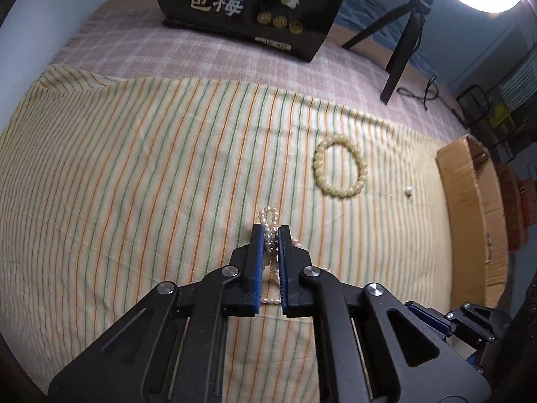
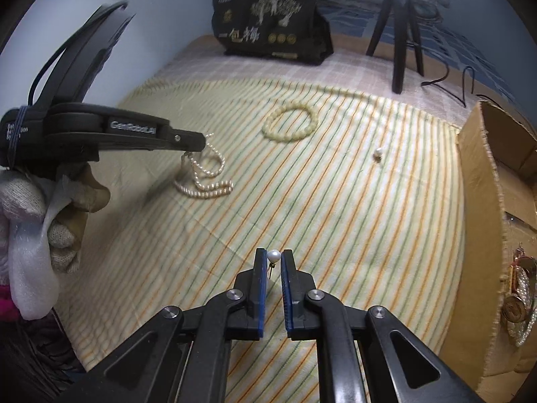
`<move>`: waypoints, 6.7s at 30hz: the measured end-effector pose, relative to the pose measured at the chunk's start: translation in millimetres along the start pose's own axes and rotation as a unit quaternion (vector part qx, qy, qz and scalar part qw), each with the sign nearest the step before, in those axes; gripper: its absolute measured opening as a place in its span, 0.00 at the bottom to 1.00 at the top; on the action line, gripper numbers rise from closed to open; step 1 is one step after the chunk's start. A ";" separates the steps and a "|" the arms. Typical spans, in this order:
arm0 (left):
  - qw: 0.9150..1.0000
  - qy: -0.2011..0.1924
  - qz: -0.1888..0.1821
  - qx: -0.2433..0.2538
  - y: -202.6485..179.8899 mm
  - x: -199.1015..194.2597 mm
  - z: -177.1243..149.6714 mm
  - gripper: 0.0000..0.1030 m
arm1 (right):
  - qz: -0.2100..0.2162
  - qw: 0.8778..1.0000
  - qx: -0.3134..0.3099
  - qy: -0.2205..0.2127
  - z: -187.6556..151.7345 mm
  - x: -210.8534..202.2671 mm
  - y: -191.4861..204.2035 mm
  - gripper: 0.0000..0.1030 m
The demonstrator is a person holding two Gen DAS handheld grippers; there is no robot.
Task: Organize jewelry
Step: 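Close the left gripper on the pearl strand while the right gripper closes on the loose pearl, then carry the pearl strand with the left tool while the right tool carries the pearl to the box, then open the left gripper over the box while the right gripper releases the pearl, then move the left tool toward the cream bead bracelet while the right tool approaches another loose pearl, then close the left gripper on the bead bracelet while the right gripper closes on the pearl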
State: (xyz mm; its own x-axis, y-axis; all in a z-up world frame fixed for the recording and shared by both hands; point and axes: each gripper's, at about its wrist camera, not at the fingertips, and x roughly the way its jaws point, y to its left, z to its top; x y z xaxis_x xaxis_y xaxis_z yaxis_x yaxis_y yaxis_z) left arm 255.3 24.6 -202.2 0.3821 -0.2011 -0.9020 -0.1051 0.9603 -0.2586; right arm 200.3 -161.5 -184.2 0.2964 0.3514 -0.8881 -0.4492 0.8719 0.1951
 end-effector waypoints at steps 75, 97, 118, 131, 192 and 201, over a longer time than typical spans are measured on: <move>0.966 -0.040 -0.216 0.134 -259.8 -53.5 -12.9 0.07 | -0.096 0.954 0.237 -0.157 5.4 -125.7 -219.7 0.32; 0.975 -0.062 -0.142 0.162 -243.1 -55.1 -19.6 0.50 | -0.130 0.942 0.254 -0.178 4.6 -140.0 -217.4 0.89; 0.987 -0.095 -0.094 0.094 -149.4 -72.0 19.6 0.51 | -0.139 0.953 0.191 -0.191 28.9 -137.2 -174.6 1.00; 0.994 -0.084 -0.046 0.049 -81.5 -51.7 44.9 0.51 | -0.119 0.969 0.113 -0.182 49.0 -115.8 -120.9 0.94; 0.999 0.036 -0.028 -0.013 -32.5 65.2 62.0 0.35 | -0.061 0.988 0.137 0.024 93.1 62.1 -83.4 0.21; 1.000 0.017 0.008 0.001 -30.7 66.6 58.8 0.06 | -0.097 0.991 0.089 0.031 95.3 68.6 -69.3 0.09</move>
State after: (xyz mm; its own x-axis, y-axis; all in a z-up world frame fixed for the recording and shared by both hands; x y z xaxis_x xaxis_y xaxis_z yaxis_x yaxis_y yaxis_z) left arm 337.9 -6.9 -234.0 0.3488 -0.1917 -0.9174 -0.1089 0.9639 -0.2429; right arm 332.0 -165.2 -219.0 0.3085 0.1547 -0.9386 -0.2313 0.9693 0.0837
